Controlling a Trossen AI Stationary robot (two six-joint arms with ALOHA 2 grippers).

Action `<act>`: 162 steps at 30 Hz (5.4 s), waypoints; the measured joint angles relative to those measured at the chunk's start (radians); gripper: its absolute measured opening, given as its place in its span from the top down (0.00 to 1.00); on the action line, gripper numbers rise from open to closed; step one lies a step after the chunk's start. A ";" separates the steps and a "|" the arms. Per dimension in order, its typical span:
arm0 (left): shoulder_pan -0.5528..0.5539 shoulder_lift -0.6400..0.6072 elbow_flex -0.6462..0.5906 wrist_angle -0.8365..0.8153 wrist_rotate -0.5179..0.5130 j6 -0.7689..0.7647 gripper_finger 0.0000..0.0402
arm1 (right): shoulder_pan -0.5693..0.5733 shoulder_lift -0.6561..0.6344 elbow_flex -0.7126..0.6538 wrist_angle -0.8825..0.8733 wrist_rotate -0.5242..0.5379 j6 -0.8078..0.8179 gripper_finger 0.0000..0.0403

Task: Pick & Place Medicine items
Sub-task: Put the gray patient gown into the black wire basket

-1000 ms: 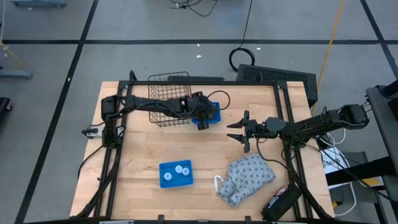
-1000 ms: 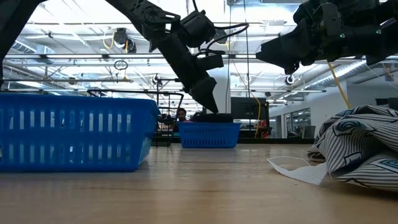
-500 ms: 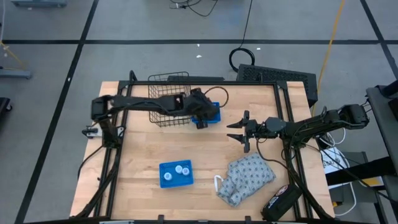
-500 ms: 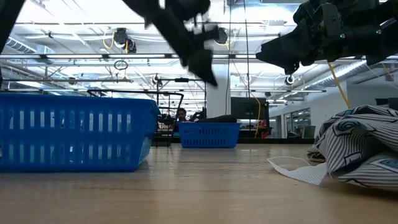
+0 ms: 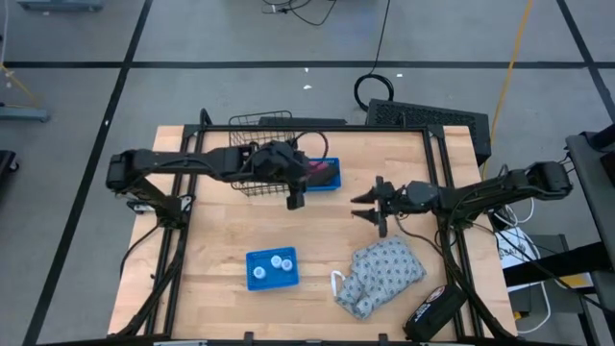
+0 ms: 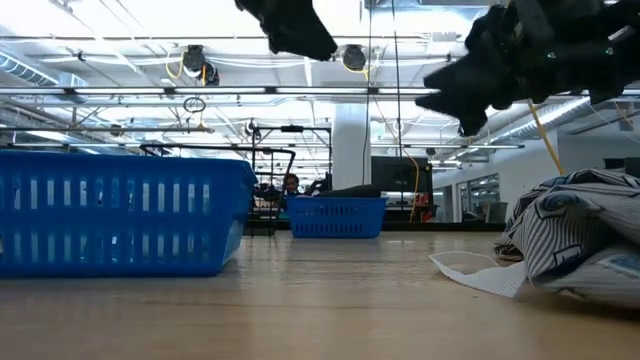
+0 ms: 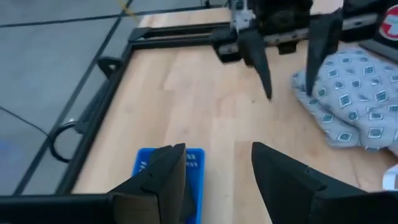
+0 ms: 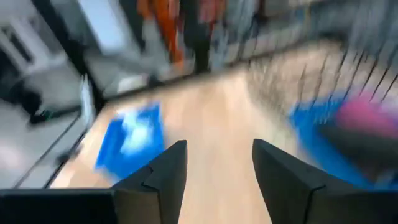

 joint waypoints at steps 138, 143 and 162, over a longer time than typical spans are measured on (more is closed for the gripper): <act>-0.084 0.318 -0.265 0.831 0.572 -0.495 0.20 | 0.354 0.118 0.462 -1.020 0.380 -0.291 0.89; -0.095 0.317 -0.266 0.837 0.561 -0.493 0.19 | 0.327 0.118 0.462 -0.998 0.378 -0.338 0.89; -0.096 0.313 -0.264 0.823 0.385 -0.435 0.26 | 0.340 0.096 0.460 -0.864 0.512 -0.427 0.89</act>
